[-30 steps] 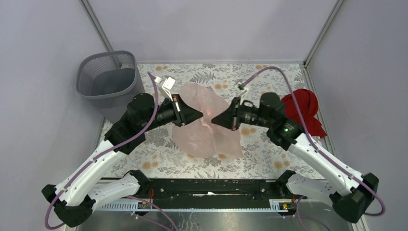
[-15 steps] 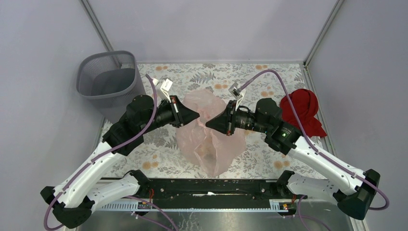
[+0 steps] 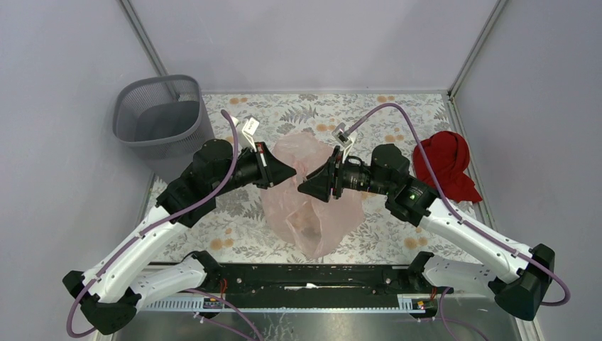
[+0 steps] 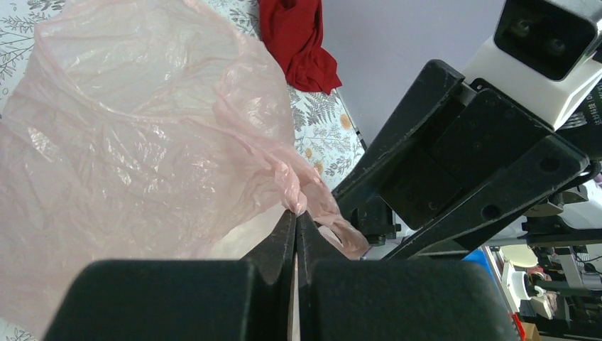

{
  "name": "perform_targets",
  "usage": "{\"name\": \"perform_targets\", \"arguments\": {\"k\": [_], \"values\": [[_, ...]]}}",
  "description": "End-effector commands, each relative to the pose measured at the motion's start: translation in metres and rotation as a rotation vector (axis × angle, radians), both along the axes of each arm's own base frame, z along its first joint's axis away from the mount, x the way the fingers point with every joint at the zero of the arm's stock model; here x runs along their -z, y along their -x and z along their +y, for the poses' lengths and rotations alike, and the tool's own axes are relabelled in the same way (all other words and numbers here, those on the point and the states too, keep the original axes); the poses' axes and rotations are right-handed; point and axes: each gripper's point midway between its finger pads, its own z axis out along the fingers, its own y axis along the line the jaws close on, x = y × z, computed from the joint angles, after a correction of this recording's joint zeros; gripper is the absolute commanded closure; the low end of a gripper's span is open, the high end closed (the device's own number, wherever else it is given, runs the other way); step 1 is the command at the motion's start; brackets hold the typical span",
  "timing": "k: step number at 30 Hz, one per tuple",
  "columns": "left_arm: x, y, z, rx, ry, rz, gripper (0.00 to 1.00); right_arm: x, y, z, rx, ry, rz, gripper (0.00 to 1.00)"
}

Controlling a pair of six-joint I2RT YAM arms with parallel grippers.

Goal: Put the trash bags into the trash bin

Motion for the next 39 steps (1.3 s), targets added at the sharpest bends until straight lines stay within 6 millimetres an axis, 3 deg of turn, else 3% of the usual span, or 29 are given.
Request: {"name": "perform_targets", "arguments": {"k": [1,6,13,14,16,17,18,20,22,24,27,29,33,35,39], "values": [[-0.029,0.000,0.000,-0.001,0.061,-0.063,1.00,-0.011,0.001,0.002,-0.022,-0.018,-0.066,0.44],[-0.028,0.002,-0.001,0.006,0.060,-0.054,1.00,-0.007,0.000,0.007,-0.020,-0.023,-0.055,0.32],[-0.031,0.000,-0.001,-0.005,0.060,-0.052,1.00,0.000,-0.003,0.022,-0.013,-0.002,-0.051,0.39],[-0.032,-0.001,0.000,-0.008,0.062,-0.052,1.00,0.002,-0.004,0.023,-0.005,0.010,-0.055,0.45],[-0.035,-0.002,0.000,-0.014,0.058,-0.057,1.00,0.004,-0.009,0.023,0.023,0.026,-0.059,0.72],[-0.040,-0.003,0.001,-0.015,0.045,-0.067,0.94,0.004,-0.013,0.020,0.053,0.035,-0.056,0.88],[-0.042,-0.004,0.004,-0.022,0.015,-0.083,0.83,0.003,-0.016,0.015,0.089,0.042,-0.058,0.98],[-0.045,-0.013,0.021,-0.093,-0.079,-0.126,0.56,0.007,-0.022,0.000,0.171,0.052,-0.071,1.00],[-0.049,-0.025,0.053,-0.237,-0.190,-0.157,0.35,0.014,-0.031,-0.021,0.281,0.079,-0.088,1.00],[-0.060,-0.036,0.092,-0.405,-0.300,-0.192,0.19,0.024,-0.034,-0.041,0.357,0.136,-0.083,1.00],[-0.088,-0.055,0.154,-0.701,-0.448,-0.287,0.03,0.027,-0.031,-0.067,0.425,0.178,-0.096,1.00],[-0.103,-0.067,0.185,-0.870,-0.566,-0.339,0.01,0.024,-0.028,-0.080,0.453,0.173,-0.113,1.00],[-0.116,-0.098,0.205,-1.024,-0.788,-0.378,0.01,0.007,-0.021,-0.099,0.488,0.139,-0.145,1.00],[-0.110,-0.126,0.217,-1.076,-0.864,-0.354,0.01,-0.001,-0.015,-0.105,0.485,0.135,-0.153,1.00],[-0.077,-0.188,0.235,-1.062,-0.945,-0.230,0.01,-0.005,-0.009,-0.118,0.497,0.145,-0.168,1.00]]}}
